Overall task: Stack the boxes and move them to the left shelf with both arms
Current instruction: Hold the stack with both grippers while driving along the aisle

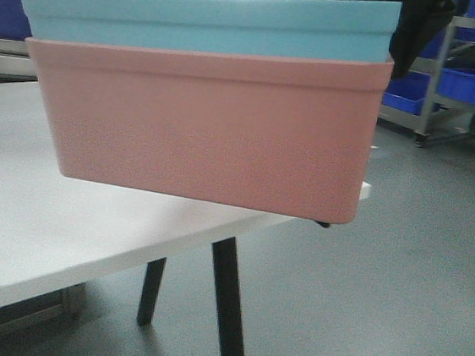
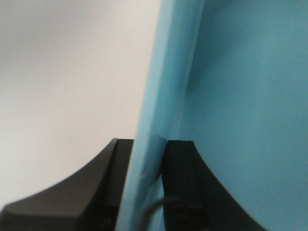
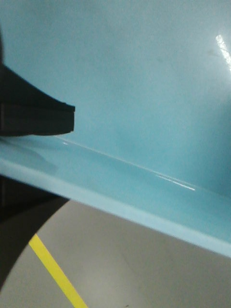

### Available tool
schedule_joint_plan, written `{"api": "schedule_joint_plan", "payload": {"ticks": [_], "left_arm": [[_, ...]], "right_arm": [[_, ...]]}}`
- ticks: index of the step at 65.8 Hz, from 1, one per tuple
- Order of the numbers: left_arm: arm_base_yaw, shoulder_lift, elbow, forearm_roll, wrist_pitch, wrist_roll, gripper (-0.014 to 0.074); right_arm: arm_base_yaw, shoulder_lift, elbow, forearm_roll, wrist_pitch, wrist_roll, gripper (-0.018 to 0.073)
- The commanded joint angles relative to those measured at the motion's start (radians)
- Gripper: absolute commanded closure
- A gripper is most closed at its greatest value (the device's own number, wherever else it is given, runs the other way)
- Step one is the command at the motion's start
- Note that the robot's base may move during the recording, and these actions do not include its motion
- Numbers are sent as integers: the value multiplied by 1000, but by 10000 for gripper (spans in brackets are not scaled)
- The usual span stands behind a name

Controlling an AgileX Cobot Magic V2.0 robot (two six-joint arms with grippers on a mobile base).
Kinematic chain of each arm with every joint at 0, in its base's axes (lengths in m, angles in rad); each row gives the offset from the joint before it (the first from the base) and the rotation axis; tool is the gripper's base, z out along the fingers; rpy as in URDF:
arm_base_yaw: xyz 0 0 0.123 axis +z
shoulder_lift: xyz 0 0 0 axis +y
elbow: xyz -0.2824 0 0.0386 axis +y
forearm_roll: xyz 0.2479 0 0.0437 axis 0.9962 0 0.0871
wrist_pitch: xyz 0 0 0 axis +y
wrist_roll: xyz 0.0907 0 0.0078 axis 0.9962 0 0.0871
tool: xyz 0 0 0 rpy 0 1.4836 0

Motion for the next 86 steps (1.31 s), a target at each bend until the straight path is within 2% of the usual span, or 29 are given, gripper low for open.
{"api": "schedule_joint_plan", "payload": {"ticks": [1, 86], "left_arm": [[-57, -60, -47, -117, -162, -26, 599], [-57, -60, -47, -119, -162, -26, 599]], "right_arm": [[32, -41, -45, 58, -203, 35, 503], [32, -41, -45, 58, -198, 35, 503]]}}
